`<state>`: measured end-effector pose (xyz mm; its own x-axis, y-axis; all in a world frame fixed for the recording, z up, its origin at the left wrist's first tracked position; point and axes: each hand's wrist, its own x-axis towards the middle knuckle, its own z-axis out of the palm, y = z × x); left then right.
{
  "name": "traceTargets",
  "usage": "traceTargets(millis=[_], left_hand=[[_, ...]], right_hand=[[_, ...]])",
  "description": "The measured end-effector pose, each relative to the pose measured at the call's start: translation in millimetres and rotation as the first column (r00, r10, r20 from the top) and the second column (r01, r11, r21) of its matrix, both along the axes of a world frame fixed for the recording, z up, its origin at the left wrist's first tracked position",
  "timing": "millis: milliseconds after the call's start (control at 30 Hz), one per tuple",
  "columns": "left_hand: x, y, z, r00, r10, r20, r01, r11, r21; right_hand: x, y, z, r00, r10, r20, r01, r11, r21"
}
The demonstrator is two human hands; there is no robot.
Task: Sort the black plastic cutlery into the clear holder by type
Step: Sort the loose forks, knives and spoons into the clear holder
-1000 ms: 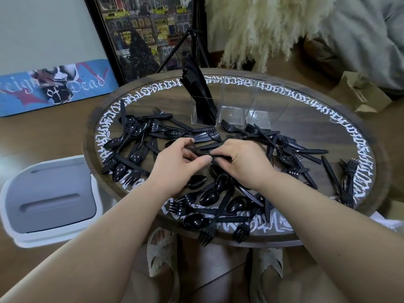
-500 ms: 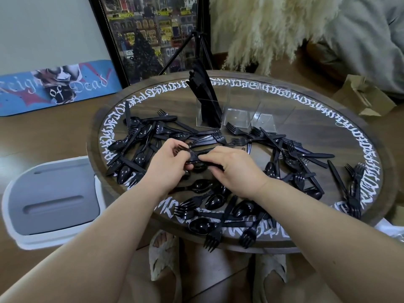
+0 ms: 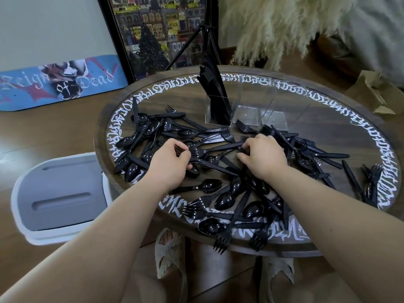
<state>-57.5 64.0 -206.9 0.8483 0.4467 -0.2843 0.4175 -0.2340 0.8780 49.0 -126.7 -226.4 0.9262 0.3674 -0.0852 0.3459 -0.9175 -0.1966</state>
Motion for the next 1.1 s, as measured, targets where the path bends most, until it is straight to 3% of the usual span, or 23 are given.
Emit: traceTargets(millis=[200,333,533,733,1100], left_hand=[[-2,-1,-1,1.000,-0.021,0.001,0.021,1.000,-0.002],[-1,-3,0,0.999,-0.037,0.008,0.037,0.999,0.002],[2,-16,5,0.995,-0.086,0.058,0.086,0.996,0.002],[7,-38,10,0.980,-0.172,0.104,0.171,0.985,0.015],[8,-65,6,0.972,-0.201,0.122,0.220,0.960,-0.172]], right_hand=[[0,4,1,0.998,-0.062,0.016,0.061,0.997,0.055],[0,-9,10,0.985,-0.142,0.096,0.120,0.971,0.206],[-7,-24,29,0.989,-0.090,0.121,0.031,0.907,0.421],[-38,-27,33,0.996,0.068,0.061,-0.090,0.865,0.494],[-60,-50,26,0.986,0.105,-0.128,-0.019,0.840,0.542]])
